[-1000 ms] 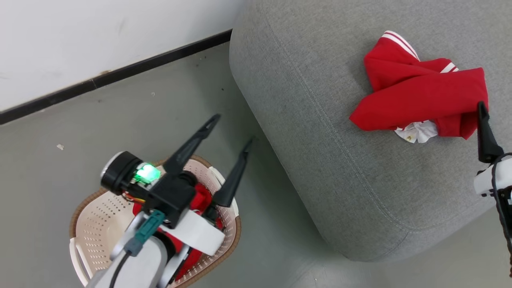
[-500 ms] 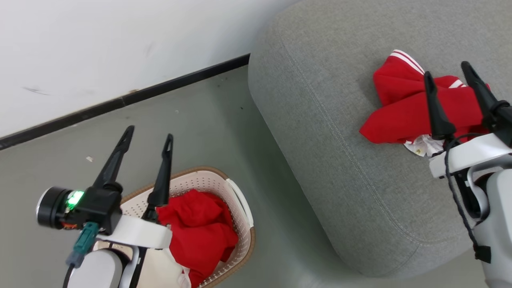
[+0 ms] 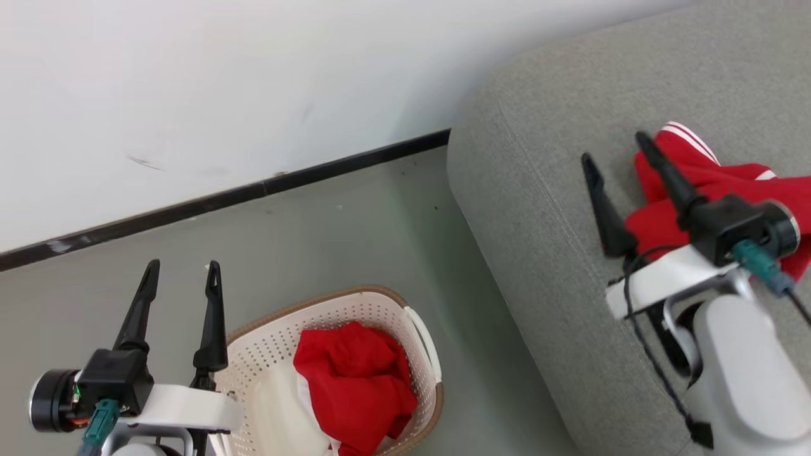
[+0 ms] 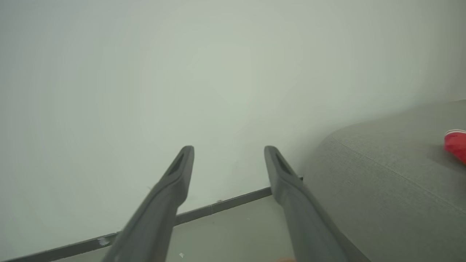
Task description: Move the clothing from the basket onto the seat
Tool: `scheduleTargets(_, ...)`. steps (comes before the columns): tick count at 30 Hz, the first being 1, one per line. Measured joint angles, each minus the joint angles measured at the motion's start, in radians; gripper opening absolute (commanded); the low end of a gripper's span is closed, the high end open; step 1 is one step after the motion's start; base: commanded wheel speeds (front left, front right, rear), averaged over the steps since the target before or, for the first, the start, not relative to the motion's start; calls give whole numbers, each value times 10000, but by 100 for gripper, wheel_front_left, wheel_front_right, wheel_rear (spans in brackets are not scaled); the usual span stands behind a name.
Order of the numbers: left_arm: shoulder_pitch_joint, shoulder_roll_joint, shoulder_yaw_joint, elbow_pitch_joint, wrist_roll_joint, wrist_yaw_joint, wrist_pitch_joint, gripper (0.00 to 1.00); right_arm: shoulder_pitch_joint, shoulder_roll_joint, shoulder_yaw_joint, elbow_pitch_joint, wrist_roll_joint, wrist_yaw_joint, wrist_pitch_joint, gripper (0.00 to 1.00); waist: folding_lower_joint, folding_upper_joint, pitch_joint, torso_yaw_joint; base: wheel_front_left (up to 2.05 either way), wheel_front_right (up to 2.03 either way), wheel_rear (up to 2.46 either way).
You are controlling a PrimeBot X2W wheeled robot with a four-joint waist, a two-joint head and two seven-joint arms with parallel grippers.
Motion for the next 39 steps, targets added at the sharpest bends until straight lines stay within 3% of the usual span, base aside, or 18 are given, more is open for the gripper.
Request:
scheduleTargets(7, 465, -105, 213, 205, -198, 105, -169, 100, 850, 182, 297, -17, -138, 0, -6, 100, 0, 0, -545, 476, 0, 0, 0)
scheduleTargets(21, 1342, -138, 309, 562, -268, 169, -257, 100, 2815, 305, -46, -500, -495, 0, -31, 100, 0, 0, -1566, 1216, 0, 0, 0)
scheduleTargets(39, 1778, -167, 161, 1028, -251, 176, -265, 100, 4441, 479, -679, -972, 119, 0, -31, 100, 0, 0, -2409, 1620, 0, 0, 0)
